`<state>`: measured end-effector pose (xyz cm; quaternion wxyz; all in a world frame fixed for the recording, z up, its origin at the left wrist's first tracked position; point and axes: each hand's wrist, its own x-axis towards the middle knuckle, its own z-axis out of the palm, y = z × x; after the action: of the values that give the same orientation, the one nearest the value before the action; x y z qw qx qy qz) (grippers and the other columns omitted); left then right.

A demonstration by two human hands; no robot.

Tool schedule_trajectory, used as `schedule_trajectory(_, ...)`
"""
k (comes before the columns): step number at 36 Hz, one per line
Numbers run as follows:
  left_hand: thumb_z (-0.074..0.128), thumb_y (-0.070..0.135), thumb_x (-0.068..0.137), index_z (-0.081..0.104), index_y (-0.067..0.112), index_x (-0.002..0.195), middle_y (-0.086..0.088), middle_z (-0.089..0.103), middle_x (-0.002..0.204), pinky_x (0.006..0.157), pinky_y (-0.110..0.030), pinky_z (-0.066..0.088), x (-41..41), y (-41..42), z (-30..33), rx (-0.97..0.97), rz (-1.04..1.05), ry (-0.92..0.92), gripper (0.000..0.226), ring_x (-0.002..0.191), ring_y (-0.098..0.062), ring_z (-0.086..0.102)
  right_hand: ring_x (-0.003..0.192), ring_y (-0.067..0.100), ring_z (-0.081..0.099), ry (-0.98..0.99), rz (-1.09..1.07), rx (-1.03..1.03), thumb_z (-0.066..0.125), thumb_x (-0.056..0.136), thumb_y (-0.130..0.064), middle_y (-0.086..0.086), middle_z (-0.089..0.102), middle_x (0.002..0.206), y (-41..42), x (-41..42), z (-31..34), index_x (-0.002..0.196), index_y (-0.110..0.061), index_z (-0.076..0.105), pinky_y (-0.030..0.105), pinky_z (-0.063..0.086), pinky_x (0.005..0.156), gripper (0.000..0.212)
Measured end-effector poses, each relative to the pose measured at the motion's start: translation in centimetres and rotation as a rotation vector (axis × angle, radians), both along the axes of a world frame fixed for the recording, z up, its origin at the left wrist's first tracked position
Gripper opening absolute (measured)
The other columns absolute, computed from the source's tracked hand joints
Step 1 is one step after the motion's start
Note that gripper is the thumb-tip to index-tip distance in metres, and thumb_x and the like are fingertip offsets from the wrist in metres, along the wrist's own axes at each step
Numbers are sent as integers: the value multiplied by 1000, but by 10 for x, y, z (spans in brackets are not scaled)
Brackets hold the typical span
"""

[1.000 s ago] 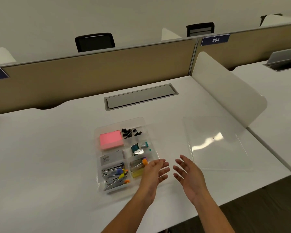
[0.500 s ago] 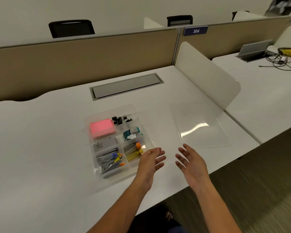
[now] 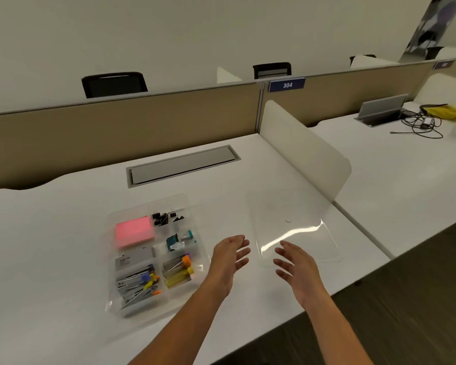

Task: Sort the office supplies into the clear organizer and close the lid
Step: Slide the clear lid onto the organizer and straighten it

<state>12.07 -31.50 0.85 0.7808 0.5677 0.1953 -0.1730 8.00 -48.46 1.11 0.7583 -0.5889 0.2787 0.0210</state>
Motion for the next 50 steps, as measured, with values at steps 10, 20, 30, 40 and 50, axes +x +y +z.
schedule_trajectory(10, 63, 26, 90, 67, 15, 106, -3, 69, 109, 85, -35, 54, 41, -56, -7, 97, 27, 71, 19, 103, -21, 62, 98, 30, 69, -13, 58, -44, 61, 95, -26, 6, 71, 108, -64, 45, 0, 110, -21, 68, 41, 57, 83, 17)
schedule_trajectory(20, 61, 24, 88, 63, 19, 93, 1, 62, 103, 85, -38, 51, 52, -83, -28, 206, 68, 140, 7, 91, -16, 57, 107, 18, 58, 29, 168, -319, 64, 91, -31, 0, 58, 121, -116, 76, -15, 122, -28, 56, 36, 50, 88, 32)
schedule_trajectory(30, 61, 26, 91, 54, 24, 92, 5, 51, 93, 81, -33, 41, 49, -108, -39, 279, 56, 115, 7, 85, -13, 48, 135, 37, 33, 182, 292, -819, 65, 89, -37, 12, 33, 151, -150, 80, -39, 142, -23, 44, 50, 38, 107, 59)
schedule_trajectory(40, 61, 31, 91, 43, 17, 138, -4, 50, 134, 105, -41, 42, 37, -121, -39, 364, 56, 120, 52, 117, -22, 48, 140, 39, 25, 351, 383, -921, 61, 89, -50, 14, 26, 157, -156, 81, -51, 154, -22, 15, 52, 26, 113, 85)
schedule_trajectory(50, 61, 30, 91, 47, 19, 134, -2, 51, 130, 100, -37, 43, 18, -115, -44, 383, 141, 110, 46, 112, -19, 49, 138, 35, 36, 250, 291, -422, 65, 92, -33, 13, 32, 155, -168, 85, -51, 156, -16, 13, 48, 35, 109, 84)
